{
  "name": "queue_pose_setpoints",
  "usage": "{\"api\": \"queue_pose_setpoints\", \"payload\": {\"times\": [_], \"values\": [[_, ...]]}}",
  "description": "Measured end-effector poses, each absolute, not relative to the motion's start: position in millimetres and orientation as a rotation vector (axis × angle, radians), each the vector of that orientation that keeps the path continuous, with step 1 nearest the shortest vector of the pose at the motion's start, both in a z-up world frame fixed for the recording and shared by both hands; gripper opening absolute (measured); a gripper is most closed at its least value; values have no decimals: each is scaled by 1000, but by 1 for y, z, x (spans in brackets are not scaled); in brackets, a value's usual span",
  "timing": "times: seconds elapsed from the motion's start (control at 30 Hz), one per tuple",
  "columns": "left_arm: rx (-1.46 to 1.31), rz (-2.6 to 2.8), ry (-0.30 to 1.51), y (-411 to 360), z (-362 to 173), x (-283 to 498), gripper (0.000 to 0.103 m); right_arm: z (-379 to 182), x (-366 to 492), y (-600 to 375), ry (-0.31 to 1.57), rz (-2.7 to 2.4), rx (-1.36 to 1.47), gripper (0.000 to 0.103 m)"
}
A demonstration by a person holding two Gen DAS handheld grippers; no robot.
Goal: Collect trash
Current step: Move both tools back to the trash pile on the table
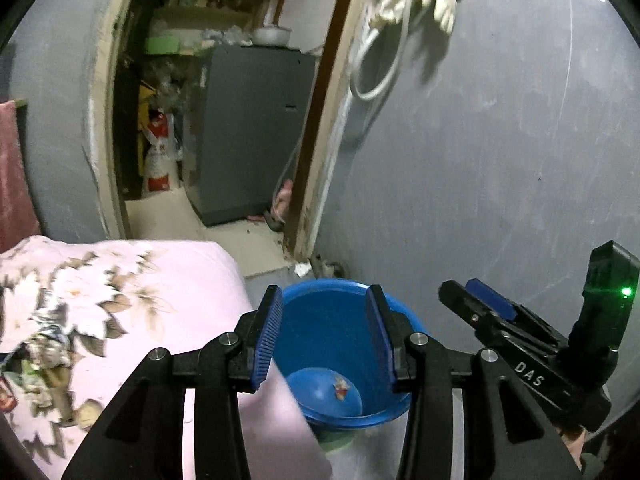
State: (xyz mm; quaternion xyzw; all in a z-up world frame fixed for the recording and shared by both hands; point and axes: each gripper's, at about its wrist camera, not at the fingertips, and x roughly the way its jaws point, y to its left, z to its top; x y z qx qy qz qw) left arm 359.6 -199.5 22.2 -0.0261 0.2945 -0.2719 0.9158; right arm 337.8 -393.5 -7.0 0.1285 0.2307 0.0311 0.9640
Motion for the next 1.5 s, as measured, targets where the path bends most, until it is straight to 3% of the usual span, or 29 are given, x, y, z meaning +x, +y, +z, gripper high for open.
{"api": "queue_pose_setpoints", "payload": {"times": [0.4, 0.47, 0.57, 0.7, 0.77, 1.5], "values": [[-99, -436, 421, -117, 72, 303, 63, 52, 302, -329, 313, 128, 175, 91], [-108, -400, 399, -103, 76, 295, 77, 58, 297, -317, 292, 136, 164, 95], [-134, -349, 355, -79, 80, 283, 84, 67, 289, -300, 256, 151, 150, 103], [-128, -267, 327, -49, 83, 266, 87, 75, 276, -279, 206, 173, 132, 103], [-125, -225, 300, -36, 83, 256, 99, 79, 269, -266, 181, 186, 123, 103], [-147, 24, 212, 76, 40, 204, 99, 61, 235, -140, 43, 344, -35, 103]]}}
